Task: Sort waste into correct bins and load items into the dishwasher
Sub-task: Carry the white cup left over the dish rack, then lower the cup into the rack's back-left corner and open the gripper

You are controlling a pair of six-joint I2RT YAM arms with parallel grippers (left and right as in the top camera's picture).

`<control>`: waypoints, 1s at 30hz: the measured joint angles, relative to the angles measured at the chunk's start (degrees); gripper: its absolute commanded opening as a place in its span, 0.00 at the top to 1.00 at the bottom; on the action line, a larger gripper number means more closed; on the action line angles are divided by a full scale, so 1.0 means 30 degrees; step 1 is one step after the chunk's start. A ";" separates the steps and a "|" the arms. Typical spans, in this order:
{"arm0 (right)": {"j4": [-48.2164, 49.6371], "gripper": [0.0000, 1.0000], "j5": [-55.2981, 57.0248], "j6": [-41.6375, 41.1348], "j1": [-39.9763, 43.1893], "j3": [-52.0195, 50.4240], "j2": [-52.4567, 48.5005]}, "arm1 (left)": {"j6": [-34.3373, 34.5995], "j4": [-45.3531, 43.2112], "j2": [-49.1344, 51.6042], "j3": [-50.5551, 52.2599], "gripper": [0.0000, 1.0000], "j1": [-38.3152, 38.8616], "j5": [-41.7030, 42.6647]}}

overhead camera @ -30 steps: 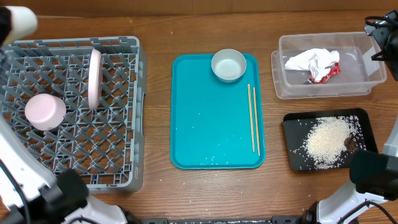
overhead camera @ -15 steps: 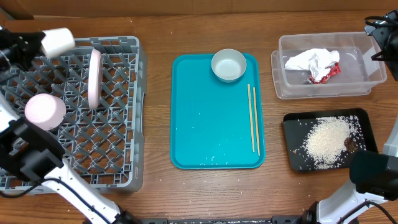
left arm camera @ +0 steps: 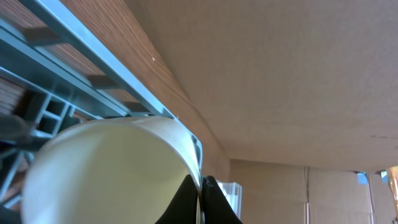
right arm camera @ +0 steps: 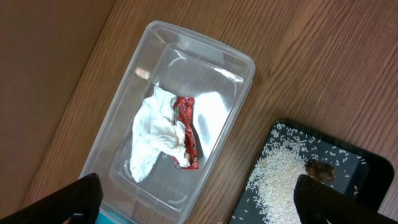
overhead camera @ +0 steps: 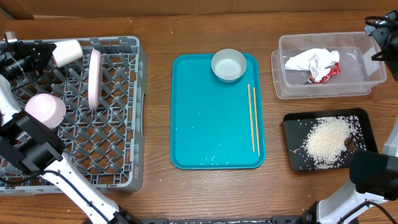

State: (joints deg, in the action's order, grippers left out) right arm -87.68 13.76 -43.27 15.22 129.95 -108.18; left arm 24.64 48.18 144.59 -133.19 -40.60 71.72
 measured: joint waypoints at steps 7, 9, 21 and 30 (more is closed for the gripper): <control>-0.0015 0.00 0.0000 -0.0007 0.0000 0.0000 0.0000 | -0.0138 -0.0066 0.0284 -0.0007 0.96 0.0007 0.0488; -0.0007 0.00 0.0000 0.0000 0.0000 0.0000 0.0000 | -0.0153 0.0138 0.0306 -0.0007 0.96 0.0007 0.0525; 0.0000 0.00 -0.0007 0.0000 0.0000 0.0000 0.0000 | -0.0823 0.2601 0.0321 -0.0117 0.96 -0.0503 0.0022; -0.0007 0.00 -0.0007 -0.0007 0.0000 0.0000 0.0000 | -0.1632 0.3395 0.0357 -0.0160 0.91 -0.1559 -0.0947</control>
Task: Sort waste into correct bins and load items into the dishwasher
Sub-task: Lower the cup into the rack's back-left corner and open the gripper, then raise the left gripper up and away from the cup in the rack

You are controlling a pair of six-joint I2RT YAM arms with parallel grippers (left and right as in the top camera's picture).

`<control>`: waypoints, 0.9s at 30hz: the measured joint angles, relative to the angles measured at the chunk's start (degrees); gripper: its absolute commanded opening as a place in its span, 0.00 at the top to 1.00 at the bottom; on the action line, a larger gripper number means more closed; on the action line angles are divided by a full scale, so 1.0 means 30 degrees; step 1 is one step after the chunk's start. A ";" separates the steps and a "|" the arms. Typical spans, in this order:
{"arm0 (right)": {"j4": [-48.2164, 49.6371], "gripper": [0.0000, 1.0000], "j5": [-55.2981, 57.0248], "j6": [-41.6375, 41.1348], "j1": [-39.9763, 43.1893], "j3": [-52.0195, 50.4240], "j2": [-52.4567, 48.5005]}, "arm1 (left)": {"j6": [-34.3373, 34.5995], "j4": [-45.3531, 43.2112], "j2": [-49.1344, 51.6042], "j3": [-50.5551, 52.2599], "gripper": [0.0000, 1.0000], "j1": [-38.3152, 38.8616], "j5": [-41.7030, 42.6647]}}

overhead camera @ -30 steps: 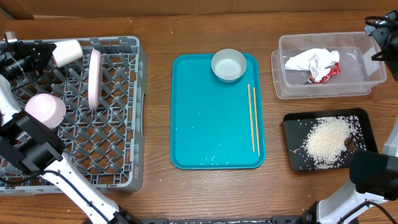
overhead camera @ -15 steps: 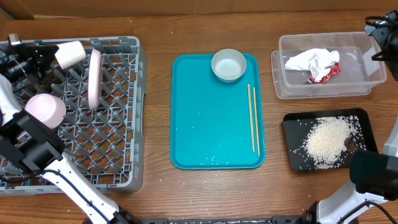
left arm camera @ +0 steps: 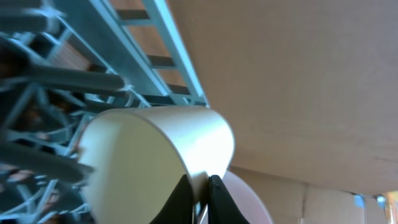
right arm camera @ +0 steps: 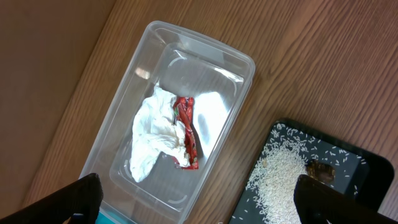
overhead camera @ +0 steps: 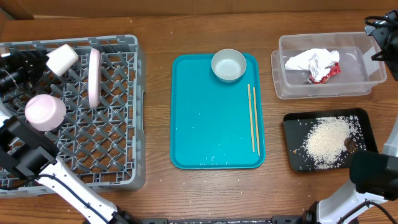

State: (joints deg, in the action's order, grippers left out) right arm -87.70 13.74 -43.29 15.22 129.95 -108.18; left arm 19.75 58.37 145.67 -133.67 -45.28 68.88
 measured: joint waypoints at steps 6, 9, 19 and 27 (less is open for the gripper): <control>0.0000 0.00 0.0007 0.0000 0.0000 0.0000 0.0000 | -0.0546 0.0896 0.0102 0.0007 0.82 -0.0597 -0.2302; 0.0007 0.00 0.0007 0.0007 0.0000 0.0000 0.0000 | -0.0656 0.1071 0.0255 0.0007 0.78 -0.0801 -0.3242; 0.0015 0.00 0.0007 0.0007 0.0000 0.0000 0.0000 | -0.0794 0.3213 -0.0007 -0.2259 0.66 -0.1086 -0.7118; 0.0007 0.00 0.0015 -0.0007 0.0000 0.0000 0.0000 | -0.1275 0.3249 -0.2973 -0.4386 0.96 0.0131 -0.9136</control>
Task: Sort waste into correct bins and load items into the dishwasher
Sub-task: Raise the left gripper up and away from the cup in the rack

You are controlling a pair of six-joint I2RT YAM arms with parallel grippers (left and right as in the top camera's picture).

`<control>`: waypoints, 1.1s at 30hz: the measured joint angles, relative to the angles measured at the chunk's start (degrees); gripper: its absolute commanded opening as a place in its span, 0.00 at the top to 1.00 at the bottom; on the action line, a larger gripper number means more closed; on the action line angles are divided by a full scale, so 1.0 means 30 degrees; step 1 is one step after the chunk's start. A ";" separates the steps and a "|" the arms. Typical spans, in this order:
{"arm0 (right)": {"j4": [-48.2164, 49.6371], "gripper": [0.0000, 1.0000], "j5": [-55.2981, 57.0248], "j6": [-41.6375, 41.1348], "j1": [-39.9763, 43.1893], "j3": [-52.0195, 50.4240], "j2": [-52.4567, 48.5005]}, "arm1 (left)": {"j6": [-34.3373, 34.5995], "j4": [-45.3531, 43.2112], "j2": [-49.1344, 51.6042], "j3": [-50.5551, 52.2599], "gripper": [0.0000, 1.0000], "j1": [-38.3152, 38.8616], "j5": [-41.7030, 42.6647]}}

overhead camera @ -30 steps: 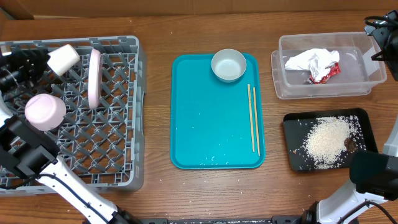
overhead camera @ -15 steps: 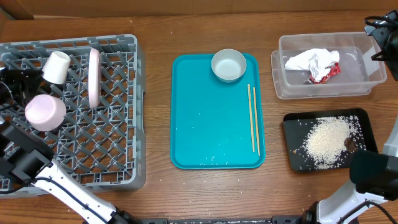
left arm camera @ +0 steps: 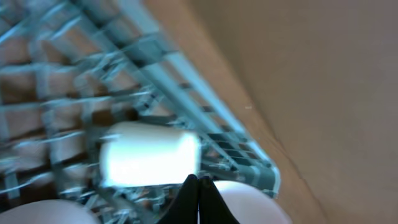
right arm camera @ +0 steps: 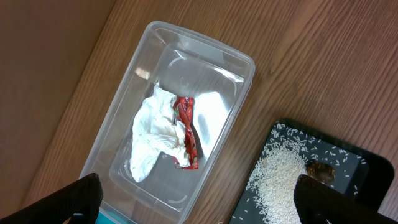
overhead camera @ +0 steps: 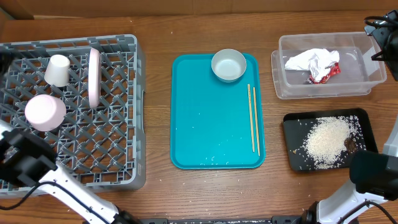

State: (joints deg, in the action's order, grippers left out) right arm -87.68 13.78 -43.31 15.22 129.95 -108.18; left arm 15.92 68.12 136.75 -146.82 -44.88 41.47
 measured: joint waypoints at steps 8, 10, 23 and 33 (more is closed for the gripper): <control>-0.0007 0.00 -0.0007 0.0007 0.0000 0.0000 0.0000 | -0.0874 0.0277 -0.0852 -0.0270 0.96 0.6062 -0.5734; -0.0007 0.00 -0.0015 0.0007 0.0000 0.0000 0.0000 | -0.0925 0.0306 -0.0750 -0.0226 0.96 0.7249 -0.7759; 0.0000 0.00 -0.0007 0.0007 0.0007 0.0000 0.0000 | -0.0969 -0.0364 -0.0510 0.2565 0.96 0.7832 -1.5533; 0.0000 0.00 -0.0015 0.0007 0.0000 0.0000 0.0000 | -0.1450 -0.1071 -0.0466 0.3759 0.96 0.7679 -1.5934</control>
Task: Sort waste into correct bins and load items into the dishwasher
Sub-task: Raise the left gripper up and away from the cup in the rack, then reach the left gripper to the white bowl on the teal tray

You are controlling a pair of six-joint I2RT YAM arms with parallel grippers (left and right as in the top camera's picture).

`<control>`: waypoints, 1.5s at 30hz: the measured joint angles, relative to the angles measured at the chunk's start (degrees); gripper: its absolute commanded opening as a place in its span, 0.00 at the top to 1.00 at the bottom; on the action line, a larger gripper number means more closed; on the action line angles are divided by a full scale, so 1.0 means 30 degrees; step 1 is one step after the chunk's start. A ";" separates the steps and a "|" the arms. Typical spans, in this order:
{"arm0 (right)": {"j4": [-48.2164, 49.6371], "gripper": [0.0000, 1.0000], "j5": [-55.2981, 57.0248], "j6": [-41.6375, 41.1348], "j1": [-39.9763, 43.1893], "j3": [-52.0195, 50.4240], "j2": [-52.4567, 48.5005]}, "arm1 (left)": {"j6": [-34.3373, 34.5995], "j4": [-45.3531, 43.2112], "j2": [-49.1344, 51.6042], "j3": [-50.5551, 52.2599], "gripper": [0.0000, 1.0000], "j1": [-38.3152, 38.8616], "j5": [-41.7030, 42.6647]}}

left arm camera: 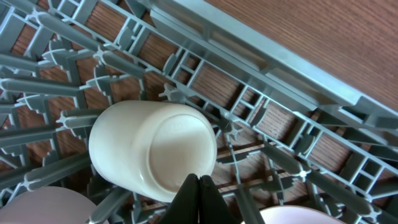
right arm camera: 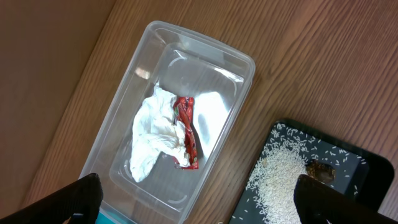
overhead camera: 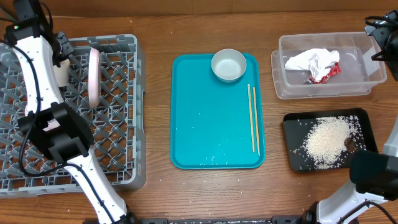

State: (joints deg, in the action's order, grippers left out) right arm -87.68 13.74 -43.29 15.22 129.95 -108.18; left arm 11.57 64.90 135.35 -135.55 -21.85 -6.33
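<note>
A cream cup [left arm camera: 152,152] stands base up among the pegs of the grey dish rack [overhead camera: 118,134], partly hidden under my left arm in the overhead view. My left gripper [left arm camera: 199,200] hangs just above it, shut with nothing between its fingers. An upright pink plate [overhead camera: 94,78] stands beside the cup [overhead camera: 61,73]. A white bowl [overhead camera: 228,65] and a pair of chopsticks [overhead camera: 253,118] lie on the teal tray [overhead camera: 199,124]. My right gripper [right arm camera: 211,205] is wide open high above the clear bin [right arm camera: 143,93], which holds a white tissue [right arm camera: 155,140] and a red wrapper [right arm camera: 186,130].
A black tray [overhead camera: 295,162] with scattered rice [overhead camera: 329,140] and a brown scrap lies at the front right. Pink dishes show at both lower corners of the left wrist view. My left arm [overhead camera: 37,81] stretches across the rack's left side.
My left arm, then out of the overhead view beyond the rack's left edge, now reaches over the rack's back left with its shut gripper above the cream cup. The cup has not moved.
First my left gripper held the cream cup by its rim over the rack's back left corner, and still held it a second later. Then the cup stood free in the rack. Now the empty gripper hangs above it. The right arm stayed still.
</note>
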 measured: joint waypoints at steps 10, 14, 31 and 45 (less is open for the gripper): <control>0.0000 0.00 0.0007 0.0007 0.0000 0.0000 0.0000 | -0.0503 -0.0714 0.0539 0.0357 0.96 -0.0510 0.0306; 0.0000 0.00 0.0007 0.0000 0.0000 0.0000 0.0000 | -0.0423 -0.0750 0.0539 0.0357 0.96 -0.0794 0.0488; -0.0007 0.00 0.0000 -0.0007 0.0000 0.0000 0.0000 | 0.1996 0.0933 -0.1348 -0.0386 0.96 -0.4495 0.3665; 0.0000 0.00 0.0007 -0.0007 0.0000 0.0000 0.0000 | 0.3789 -0.1399 -0.7839 -0.0809 0.00 -0.1807 1.9934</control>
State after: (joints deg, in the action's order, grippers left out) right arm -87.68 13.76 -43.31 15.22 129.95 -108.18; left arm 22.94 60.71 111.83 -137.97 -27.27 53.47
